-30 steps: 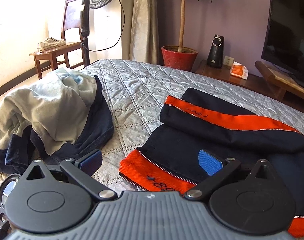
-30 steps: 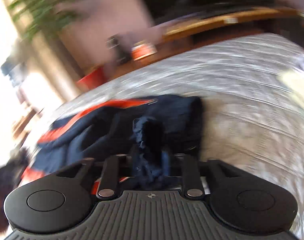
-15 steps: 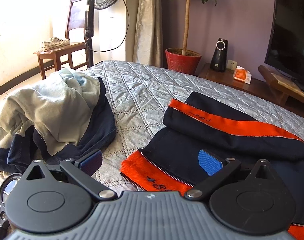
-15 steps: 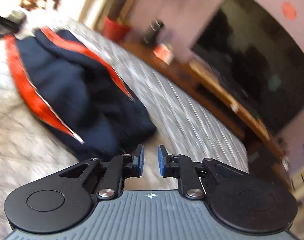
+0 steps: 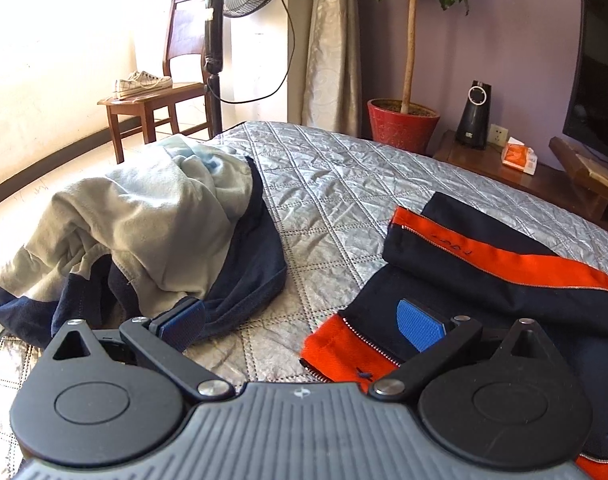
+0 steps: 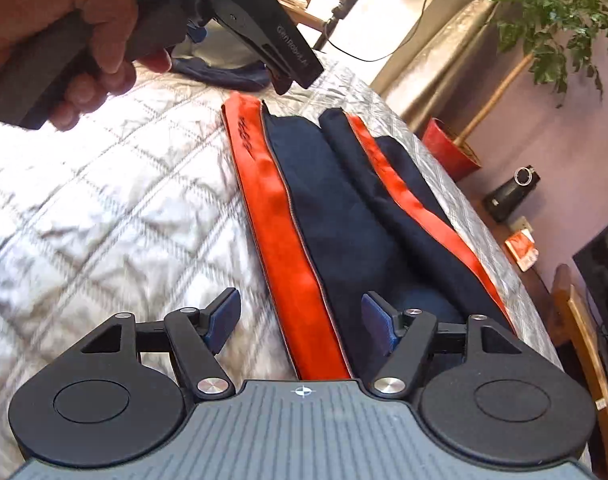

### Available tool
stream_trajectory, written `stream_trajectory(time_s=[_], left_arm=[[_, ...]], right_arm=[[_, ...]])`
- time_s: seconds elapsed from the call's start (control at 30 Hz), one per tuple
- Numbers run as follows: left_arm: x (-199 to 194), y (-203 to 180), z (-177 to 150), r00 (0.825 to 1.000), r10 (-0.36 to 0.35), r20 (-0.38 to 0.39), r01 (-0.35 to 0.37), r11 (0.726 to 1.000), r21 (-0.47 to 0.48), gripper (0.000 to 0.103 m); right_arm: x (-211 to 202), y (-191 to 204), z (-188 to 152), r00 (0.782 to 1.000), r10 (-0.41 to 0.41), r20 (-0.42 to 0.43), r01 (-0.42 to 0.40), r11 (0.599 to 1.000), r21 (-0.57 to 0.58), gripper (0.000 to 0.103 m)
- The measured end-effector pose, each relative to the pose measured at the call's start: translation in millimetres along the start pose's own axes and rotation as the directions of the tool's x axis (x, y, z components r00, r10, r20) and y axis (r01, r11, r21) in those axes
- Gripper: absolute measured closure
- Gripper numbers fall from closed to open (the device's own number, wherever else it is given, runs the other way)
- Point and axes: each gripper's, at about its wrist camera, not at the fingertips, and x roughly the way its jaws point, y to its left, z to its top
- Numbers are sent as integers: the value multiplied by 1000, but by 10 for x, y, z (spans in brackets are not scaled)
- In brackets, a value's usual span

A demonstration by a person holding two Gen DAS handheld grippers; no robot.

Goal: Fold clothes

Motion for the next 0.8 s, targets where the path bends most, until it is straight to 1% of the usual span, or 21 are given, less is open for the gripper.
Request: stream_trajectory(time_s=[0.13,0.17,0.2,0.23,0.33,0.37,0.4,0.47,0.53,0.57,0.6,0.63,0.67,0.7,0.73,0.77,0.8], left_arm=[[-40,75,23,999,31,25,-30,999,-25,1],[-45,97,33,999,40,29,-39,999,-32,1],[-48,120,45,998,50,33,-49,998,-40,1],[-53,144,54,998,58,37,-56,997,-49,1],[-71,177,64,997,65,44,-62,996,-66,1],[-77,178,66,997,63,46,-60,996,-68,1],[-83,179,67,997,62,48,-59,996,-69,1],[-94,180,70,997,59,52,-55,996,-72,1],[-106,181,73,997,57,56,-52,996,-75,1],[-111,182,75,997,55,58,-51,996,-76,1],[-117,182,76,997,54,60,-49,996,-77,1],[-123,183,78,997,52,62,-48,996,-79,1],[-129,184,79,997,51,64,-46,996,-80,1],[-134,184,81,997,50,66,-44,996,-81,1],[-135,169,77,997,43,65,-38,996,-75,1],[-134,148,71,997,34,64,-30,997,-66,1],[-133,127,65,998,26,63,-22,998,-57,1]], right_arm=[[257,-42,241,1000,-23,3,22,999,31,31],[297,-32,263,1000,-12,-7,12,999,36,65],[336,-22,286,1000,-1,-16,2,999,41,93],[368,-17,306,1000,12,-24,-10,999,51,94],[291,-105,302,997,81,-13,-78,981,179,96],[215,-105,296,994,107,5,-106,976,190,99],[124,-63,297,993,120,18,-122,977,176,99],[-91,90,260,986,169,9,-169,980,108,99],[-353,290,159,966,258,5,-258,966,18,99],[-483,386,101,960,279,-19,-279,960,0,100],[-578,449,38,954,299,-34,-299,954,4,99],[-637,445,-22,949,310,-58,-307,950,51,97],[-700,424,-95,946,315,-75,-307,946,105,95],[-794,285,-263,961,271,-58,-255,945,203,93],[-887,145,-431,973,225,-46,-202,933,299,91],[-981,6,-599,983,178,-38,-149,907,393,87],[-1074,-133,-767,991,129,-36,-96,870,483,79]])
